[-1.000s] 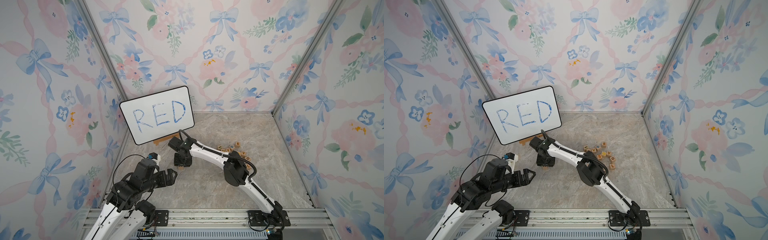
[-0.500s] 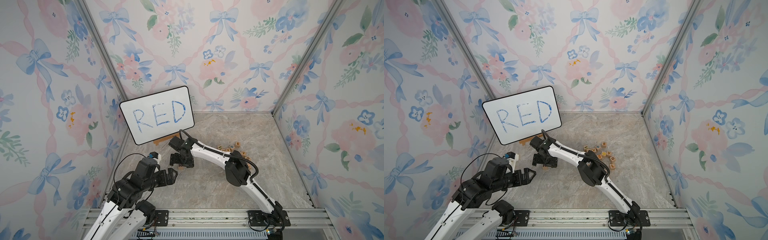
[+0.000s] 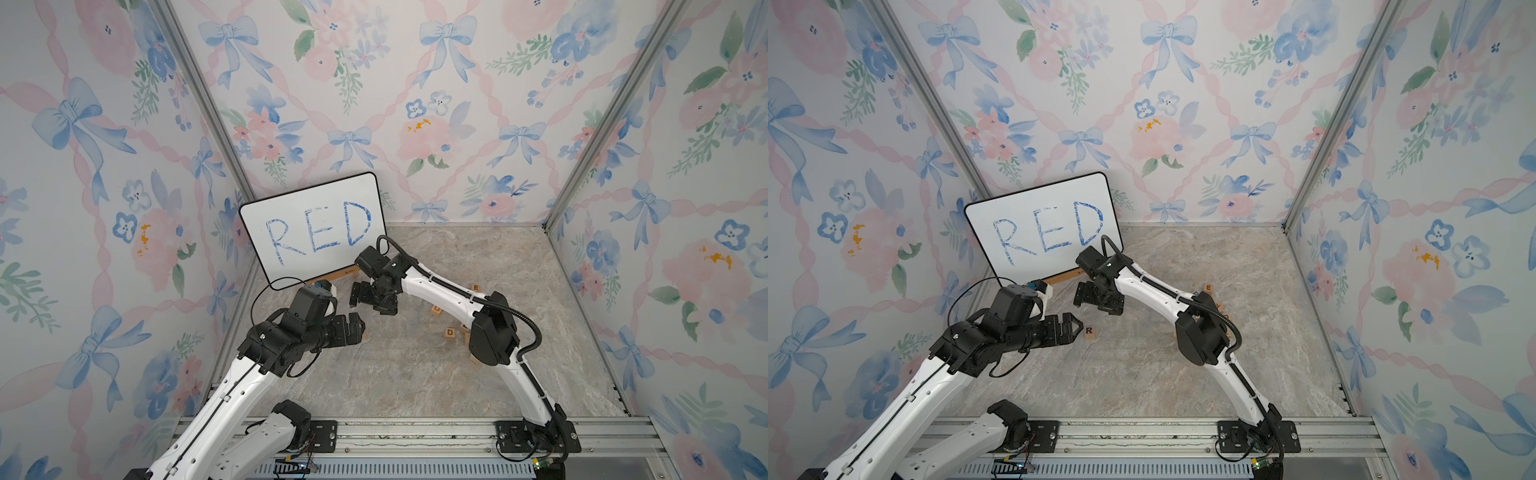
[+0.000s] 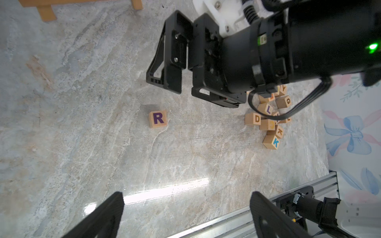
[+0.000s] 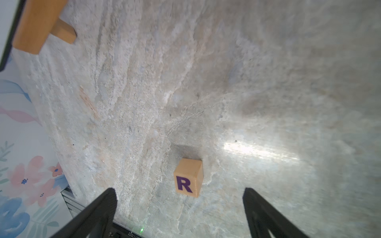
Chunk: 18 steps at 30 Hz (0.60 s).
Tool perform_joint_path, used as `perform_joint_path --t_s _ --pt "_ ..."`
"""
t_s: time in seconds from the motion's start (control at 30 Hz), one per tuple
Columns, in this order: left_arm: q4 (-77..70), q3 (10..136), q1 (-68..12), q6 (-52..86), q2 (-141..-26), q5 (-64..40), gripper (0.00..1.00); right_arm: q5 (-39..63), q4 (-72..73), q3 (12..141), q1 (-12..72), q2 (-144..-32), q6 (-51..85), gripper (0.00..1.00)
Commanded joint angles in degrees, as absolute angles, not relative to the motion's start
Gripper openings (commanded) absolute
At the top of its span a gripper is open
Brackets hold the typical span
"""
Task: Assemble the uppercase word "red" with letter blocks
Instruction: Place the letter block at the center of the board, then pick up the letter block from the center of the board.
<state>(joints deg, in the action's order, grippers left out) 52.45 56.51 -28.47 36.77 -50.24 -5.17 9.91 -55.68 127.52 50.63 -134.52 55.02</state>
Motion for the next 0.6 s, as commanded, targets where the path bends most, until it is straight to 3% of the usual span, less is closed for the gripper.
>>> perform_joint_path --t_s 0.0,0.57 --pt "48.5 58.4 -28.9 34.1 -52.9 -4.9 0.98 10.1 -57.1 126.3 48.9 -131.8 53.2 0.97" --pt "37.9 69.0 -37.6 31.8 -72.8 -3.0 0.98 7.8 -66.5 126.0 38.2 -127.5 41.6 0.97"
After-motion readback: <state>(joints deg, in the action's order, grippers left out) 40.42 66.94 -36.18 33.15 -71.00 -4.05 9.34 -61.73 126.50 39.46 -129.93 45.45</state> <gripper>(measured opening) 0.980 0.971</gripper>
